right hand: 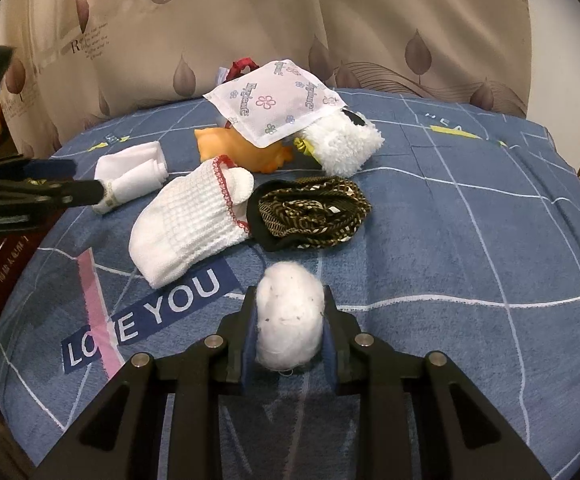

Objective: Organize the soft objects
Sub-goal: 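Grasp the rolled white socks with the left gripper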

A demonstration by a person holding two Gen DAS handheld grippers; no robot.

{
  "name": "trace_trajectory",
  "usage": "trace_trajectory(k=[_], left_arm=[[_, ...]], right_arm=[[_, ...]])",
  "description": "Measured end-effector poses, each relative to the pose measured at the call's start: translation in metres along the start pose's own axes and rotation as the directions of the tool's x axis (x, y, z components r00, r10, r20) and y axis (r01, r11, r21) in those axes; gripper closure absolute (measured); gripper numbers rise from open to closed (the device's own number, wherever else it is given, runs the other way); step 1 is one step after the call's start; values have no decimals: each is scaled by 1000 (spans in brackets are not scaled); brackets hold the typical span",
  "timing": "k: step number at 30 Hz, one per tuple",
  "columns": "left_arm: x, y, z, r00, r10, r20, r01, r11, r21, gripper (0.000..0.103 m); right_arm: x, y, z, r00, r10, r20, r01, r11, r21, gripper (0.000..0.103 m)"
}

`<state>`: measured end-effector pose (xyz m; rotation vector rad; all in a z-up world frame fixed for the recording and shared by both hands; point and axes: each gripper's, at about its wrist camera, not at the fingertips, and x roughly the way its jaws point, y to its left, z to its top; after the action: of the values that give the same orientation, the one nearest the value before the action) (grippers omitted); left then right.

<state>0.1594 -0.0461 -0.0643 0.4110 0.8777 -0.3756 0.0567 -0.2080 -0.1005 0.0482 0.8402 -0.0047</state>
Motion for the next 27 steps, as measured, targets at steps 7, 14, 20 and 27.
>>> trace_trajectory(k=[7, 14, 20, 27], left_arm=[[51, 12, 19, 994, 35, -100, -35, 999, -3, 36], [77, 58, 15, 984, -134, -116, 97, 954, -284, 30], [69, 61, 11, 990, -110, -84, 82, 954, -288, 67], [55, 62, 10, 991, -120, -59, 94, 940, -328, 78]], right_arm=[[-1, 0, -1, 1000, 4, 1, -4, 1000, 4, 77], [0, 0, -1, 1000, 7, 0, -7, 1000, 2, 76], [1, 1, -1, 1000, 7, 1, -7, 1000, -1, 75], [0, 0, -1, 1000, 5, 0, -5, 1000, -2, 75]])
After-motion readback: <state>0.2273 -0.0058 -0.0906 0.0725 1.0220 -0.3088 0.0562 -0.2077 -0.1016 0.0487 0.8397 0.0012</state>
